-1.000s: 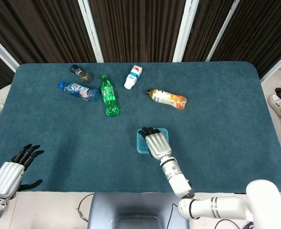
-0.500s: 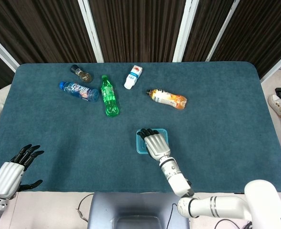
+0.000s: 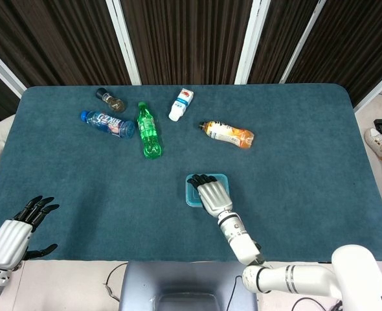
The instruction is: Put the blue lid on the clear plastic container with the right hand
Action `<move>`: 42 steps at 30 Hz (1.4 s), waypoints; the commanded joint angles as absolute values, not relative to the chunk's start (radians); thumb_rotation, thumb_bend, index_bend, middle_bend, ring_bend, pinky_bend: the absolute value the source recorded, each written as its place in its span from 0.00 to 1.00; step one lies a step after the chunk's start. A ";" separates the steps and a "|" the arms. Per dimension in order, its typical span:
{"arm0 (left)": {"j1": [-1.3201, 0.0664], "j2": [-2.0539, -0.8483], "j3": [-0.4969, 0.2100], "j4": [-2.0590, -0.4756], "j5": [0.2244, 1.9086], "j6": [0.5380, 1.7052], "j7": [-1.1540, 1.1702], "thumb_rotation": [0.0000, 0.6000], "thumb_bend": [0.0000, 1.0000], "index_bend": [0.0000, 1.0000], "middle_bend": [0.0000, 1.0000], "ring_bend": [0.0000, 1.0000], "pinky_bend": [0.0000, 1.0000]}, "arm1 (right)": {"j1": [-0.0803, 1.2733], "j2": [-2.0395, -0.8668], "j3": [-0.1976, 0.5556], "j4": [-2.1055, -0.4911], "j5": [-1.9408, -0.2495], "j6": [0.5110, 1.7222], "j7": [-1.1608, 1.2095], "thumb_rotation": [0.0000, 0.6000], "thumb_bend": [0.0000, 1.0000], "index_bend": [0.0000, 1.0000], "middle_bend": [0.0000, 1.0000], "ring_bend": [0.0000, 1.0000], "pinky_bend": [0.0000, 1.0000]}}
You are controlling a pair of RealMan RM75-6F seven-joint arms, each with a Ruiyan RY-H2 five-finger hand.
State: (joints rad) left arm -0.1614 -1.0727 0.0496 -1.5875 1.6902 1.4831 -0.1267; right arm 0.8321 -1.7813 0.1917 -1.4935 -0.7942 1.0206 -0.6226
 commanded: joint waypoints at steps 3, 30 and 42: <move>-0.162 -1.073 0.049 -1.588 1.690 1.483 -0.126 1.00 0.50 0.21 0.11 0.07 0.35 | 0.832 -1.781 0.190 -1.491 -0.793 1.017 -0.620 1.00 0.45 0.32 0.26 0.19 0.35; -0.162 -1.074 0.051 -1.589 1.693 1.483 -0.124 1.00 0.50 0.21 0.11 0.08 0.35 | 0.752 -1.734 0.127 -1.546 -1.090 1.162 -0.532 1.00 0.45 0.31 0.26 0.19 0.35; -0.162 -1.073 0.049 -1.590 1.690 1.482 -0.127 1.00 0.50 0.21 0.12 0.08 0.35 | 0.762 -1.616 0.078 -1.672 -1.091 0.966 -0.441 1.00 0.45 0.31 0.26 0.19 0.35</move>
State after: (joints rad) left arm -0.1624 -1.0726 0.0494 -1.5898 1.6902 1.4818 -0.1265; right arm 0.7576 -1.6303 0.0871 -1.6583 -1.0909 0.9847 -0.4537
